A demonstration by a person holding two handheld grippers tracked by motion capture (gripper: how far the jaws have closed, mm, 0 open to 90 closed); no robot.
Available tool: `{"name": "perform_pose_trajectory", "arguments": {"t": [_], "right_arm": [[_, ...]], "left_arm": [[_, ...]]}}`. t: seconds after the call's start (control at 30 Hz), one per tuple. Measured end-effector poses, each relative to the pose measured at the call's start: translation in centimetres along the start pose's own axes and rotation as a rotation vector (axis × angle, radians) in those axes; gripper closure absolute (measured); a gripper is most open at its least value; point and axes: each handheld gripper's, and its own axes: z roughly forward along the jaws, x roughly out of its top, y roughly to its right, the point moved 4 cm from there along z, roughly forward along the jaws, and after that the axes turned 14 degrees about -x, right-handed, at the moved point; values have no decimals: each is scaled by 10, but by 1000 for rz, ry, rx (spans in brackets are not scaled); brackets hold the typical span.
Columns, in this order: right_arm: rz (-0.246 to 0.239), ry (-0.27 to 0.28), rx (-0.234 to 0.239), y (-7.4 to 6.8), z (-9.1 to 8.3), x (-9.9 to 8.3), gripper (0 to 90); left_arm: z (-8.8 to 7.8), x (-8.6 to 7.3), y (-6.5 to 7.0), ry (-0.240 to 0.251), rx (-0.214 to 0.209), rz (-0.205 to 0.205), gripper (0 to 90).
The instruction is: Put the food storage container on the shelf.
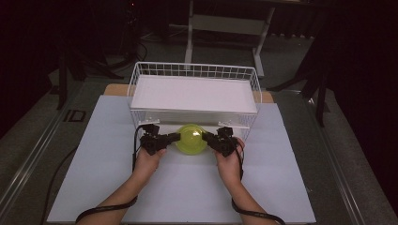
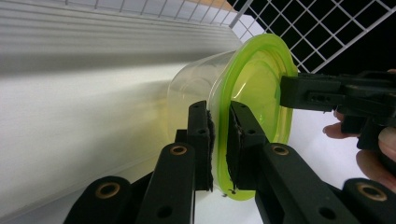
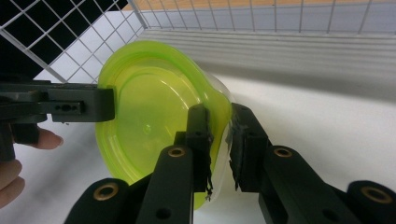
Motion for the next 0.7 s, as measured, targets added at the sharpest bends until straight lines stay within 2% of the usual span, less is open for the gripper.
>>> {"name": "perform_pose_trajectory", "arguments": {"t": [0.1, 0.23, 0.33, 0.7], "right_arm": [[1, -1, -5, 0, 1, 2, 791], [6, -8, 1, -1, 2, 3, 790], [12, -7, 4, -1, 3, 3, 790], [25, 14, -17, -2, 6, 6, 780]], "left_arm": [[0, 1, -1, 4, 2, -17, 807], [-1, 1, 1, 6, 14, -6, 804], [-2, 1, -1, 15, 17, -26, 799], [-1, 5, 0, 23, 33, -2, 736]]}}
